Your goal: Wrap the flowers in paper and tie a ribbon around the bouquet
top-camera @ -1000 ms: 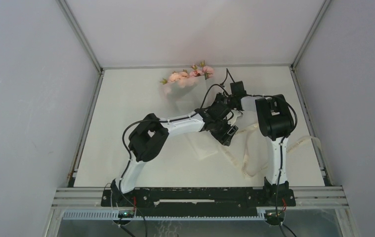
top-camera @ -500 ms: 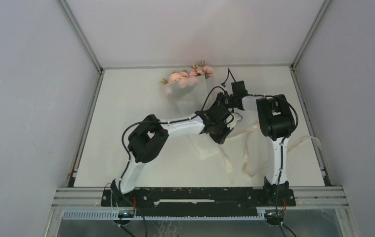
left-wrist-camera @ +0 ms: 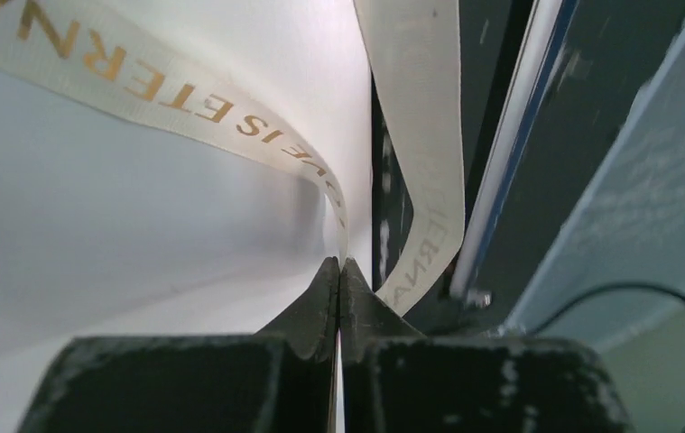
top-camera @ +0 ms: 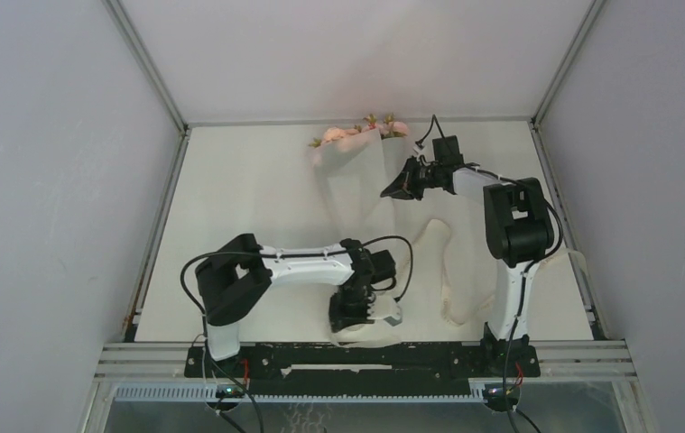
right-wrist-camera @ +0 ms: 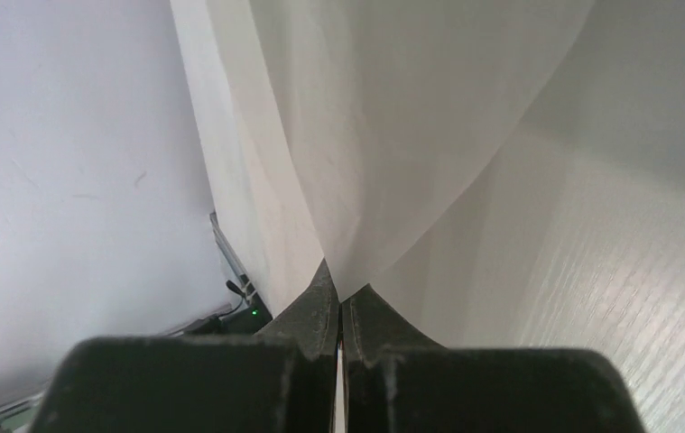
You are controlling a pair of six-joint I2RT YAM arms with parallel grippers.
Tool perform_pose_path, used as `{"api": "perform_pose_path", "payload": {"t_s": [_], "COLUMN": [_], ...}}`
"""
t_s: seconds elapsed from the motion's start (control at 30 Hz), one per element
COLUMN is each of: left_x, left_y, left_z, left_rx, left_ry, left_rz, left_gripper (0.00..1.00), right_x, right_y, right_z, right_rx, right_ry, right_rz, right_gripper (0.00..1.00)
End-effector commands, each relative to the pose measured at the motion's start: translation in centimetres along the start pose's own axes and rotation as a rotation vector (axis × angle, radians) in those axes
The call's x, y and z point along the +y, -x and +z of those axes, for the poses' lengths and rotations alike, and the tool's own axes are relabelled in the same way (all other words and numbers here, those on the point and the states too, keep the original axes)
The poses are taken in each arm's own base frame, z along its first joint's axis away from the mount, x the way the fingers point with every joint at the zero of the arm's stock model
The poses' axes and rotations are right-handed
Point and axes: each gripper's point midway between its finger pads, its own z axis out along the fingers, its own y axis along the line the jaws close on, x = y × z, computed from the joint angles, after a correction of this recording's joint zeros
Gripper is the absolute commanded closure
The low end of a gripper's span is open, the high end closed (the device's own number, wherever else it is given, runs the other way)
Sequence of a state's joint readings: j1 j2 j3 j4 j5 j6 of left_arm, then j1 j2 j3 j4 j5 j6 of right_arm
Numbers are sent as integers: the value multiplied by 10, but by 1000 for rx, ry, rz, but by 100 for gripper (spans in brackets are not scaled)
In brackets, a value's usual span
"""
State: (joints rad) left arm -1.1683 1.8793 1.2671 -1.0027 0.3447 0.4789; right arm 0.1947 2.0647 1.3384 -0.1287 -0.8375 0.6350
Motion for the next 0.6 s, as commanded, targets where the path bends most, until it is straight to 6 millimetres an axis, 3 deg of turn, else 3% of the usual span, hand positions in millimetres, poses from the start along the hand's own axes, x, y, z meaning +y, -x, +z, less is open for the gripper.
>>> {"api": "perform_pose_path", "payload": {"t_s": [0.0, 0.27, 0.4, 0.47, 0.57], "left_x": [1, 134, 194, 202, 190], "left_y": [-63, -128, -164, -168, -161], "left_z": [-21, -56, -87, -98, -108], "left_rx": [67, -88, -208, -267, -329], "left_ry": [-57, 219, 297, 285, 275], "left_rz": [-66, -566, -814, -823, -730], "left_gripper": [100, 100, 100, 100, 100], "right_x": [47, 52, 50, 43, 27], "right_y": [13, -7, -24, -29, -31], "right_z": [-27, -36, -36, -33, -27], "right_rx": [-56, -24, -11, -1, 5], "right_ry": [45, 13, 3, -9, -37], "right_rz": [-36, -53, -61, -55, -28], "right_gripper": [100, 100, 100, 100, 100]}}
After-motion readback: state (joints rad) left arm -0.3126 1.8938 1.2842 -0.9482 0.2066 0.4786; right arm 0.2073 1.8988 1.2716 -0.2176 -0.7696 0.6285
